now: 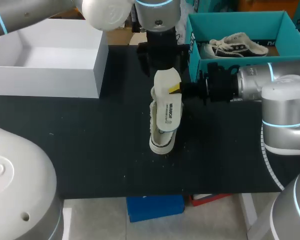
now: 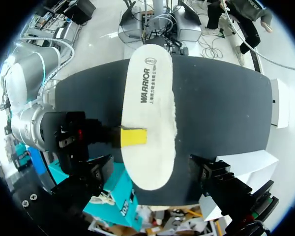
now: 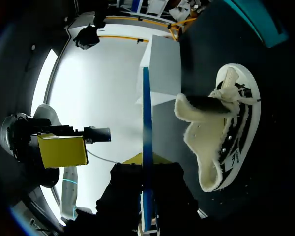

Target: Take the shoe out of the shoebox, open the shoe tongue, remove and reinsert the insole, then place the shoe into the shoebox

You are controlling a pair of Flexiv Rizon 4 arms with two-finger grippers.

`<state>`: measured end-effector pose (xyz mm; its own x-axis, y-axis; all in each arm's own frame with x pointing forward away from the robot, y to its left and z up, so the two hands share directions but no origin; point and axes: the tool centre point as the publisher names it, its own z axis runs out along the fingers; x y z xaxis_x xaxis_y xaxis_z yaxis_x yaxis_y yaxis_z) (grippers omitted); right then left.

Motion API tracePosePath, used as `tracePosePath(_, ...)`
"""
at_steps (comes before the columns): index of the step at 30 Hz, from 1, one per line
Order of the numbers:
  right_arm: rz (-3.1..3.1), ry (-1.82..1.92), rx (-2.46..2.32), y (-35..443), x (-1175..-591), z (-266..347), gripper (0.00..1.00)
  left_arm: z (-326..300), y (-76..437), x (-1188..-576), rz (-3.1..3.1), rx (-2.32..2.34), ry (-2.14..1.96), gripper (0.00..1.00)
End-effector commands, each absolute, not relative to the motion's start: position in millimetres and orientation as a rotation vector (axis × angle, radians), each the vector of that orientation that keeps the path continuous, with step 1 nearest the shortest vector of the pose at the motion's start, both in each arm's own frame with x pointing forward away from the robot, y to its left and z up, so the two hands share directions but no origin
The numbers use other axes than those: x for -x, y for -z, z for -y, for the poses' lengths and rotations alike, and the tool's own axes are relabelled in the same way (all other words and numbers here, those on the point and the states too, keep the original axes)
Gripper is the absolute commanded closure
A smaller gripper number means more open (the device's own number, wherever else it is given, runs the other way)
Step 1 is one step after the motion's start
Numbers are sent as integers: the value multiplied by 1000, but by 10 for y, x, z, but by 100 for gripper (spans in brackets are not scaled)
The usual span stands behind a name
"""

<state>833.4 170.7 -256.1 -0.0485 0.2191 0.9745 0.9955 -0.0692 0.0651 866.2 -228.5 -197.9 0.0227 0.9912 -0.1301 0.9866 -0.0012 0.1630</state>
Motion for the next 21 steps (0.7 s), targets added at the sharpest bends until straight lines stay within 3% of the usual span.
tracePosePath(1,1377,1197,1402,2564,-8336,-1717,100,2248,1948,-8359,-2057,-2060,-65,0)
tracePosePath(21,1377,1197,1402,2564,-8336,-1717,100,2271,2048,-7466,-2103,-1991,68,0)
